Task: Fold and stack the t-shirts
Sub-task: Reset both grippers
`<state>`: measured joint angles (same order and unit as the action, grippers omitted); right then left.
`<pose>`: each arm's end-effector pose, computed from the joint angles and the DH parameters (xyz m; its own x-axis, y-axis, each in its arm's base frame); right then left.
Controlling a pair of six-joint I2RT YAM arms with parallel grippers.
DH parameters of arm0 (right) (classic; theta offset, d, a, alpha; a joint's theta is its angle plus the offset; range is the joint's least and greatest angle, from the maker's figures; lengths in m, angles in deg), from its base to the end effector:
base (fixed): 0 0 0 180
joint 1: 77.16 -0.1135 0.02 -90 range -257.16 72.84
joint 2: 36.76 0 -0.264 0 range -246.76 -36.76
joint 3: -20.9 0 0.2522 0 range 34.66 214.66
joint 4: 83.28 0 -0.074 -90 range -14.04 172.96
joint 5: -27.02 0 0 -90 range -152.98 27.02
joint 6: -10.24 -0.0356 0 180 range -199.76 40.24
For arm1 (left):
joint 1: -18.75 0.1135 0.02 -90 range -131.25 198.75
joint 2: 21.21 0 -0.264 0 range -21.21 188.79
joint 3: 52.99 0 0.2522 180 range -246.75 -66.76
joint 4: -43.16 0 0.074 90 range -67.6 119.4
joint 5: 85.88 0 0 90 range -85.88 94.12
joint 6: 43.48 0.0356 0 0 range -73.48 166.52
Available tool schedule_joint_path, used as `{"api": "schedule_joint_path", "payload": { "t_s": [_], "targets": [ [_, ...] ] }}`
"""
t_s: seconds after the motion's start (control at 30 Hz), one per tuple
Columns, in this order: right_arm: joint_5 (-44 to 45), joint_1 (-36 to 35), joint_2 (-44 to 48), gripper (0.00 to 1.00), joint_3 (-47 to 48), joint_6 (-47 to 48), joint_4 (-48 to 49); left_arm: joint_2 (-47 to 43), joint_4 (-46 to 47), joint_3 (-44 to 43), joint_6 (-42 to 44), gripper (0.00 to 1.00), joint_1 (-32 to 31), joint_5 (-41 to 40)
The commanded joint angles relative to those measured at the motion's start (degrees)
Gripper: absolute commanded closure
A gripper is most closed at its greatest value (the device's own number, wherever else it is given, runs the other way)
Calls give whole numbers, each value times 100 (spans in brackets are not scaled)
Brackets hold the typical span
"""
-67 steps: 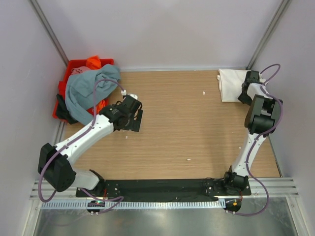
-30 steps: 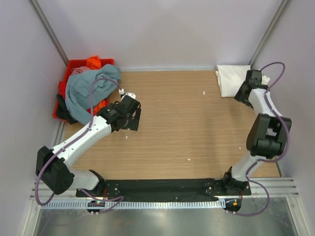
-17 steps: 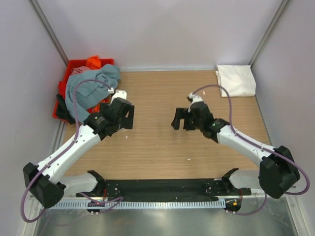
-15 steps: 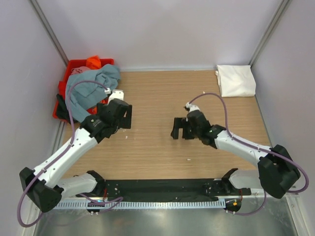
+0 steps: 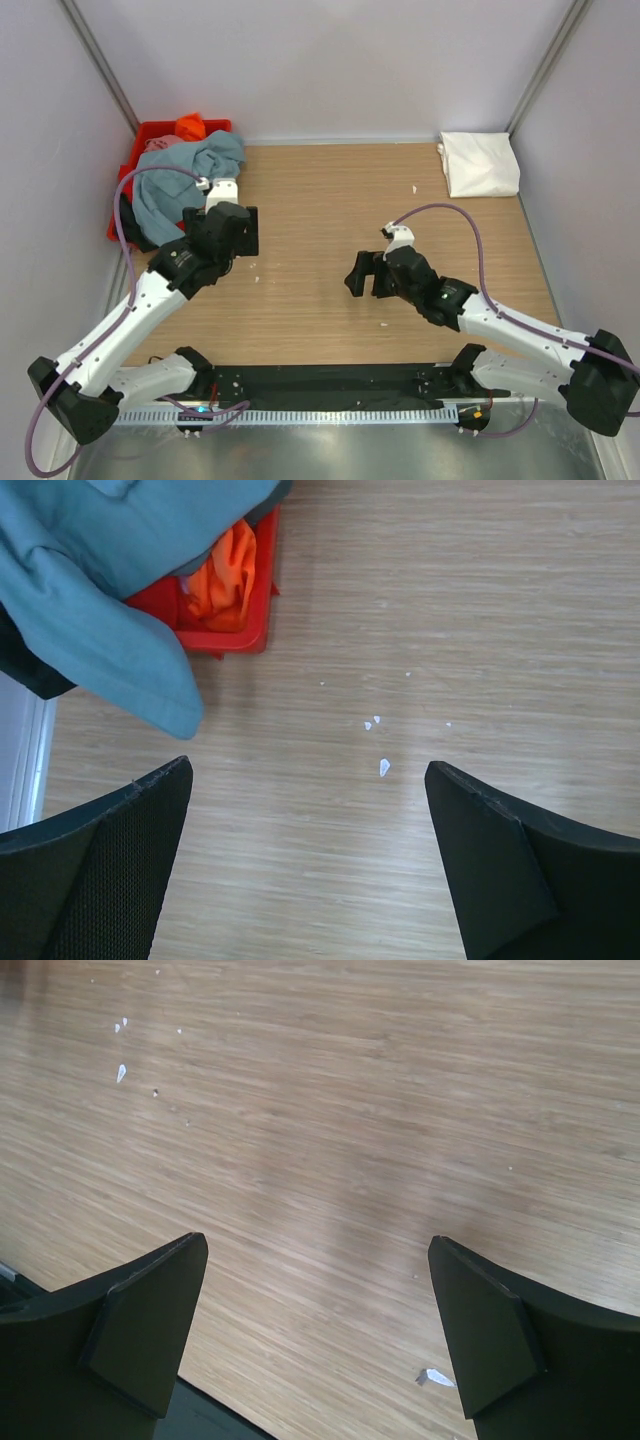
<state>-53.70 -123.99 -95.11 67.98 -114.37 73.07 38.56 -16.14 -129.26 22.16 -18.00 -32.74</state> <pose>0.1535 0.1553 0.2265 -0.6798 0.0947 -0.7273 -0.2955 0.8722 0.3897 0.1763 -0.1050 0.3436 -0.5479 -0.0027 -0.8365 -0.1097 0.9916 0.0686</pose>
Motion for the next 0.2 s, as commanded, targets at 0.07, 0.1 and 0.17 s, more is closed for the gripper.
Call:
{"api": "schedule_joint_path", "payload": {
  "t_s": [0.07, 0.1, 0.17],
  "targets": [
    [443, -28, 385, 0, -63, 182, -65, -483, 502, -35, 133, 0, 37, -480],
    [469, -28, 385, 0, -45, 200, -135, -527, 546, 53, 133, 0, 45, -480],
    [566, -28, 342, 0, -36, 244, -171, -606, 660, 132, 116, 0, 37, -497]
  ]
}}
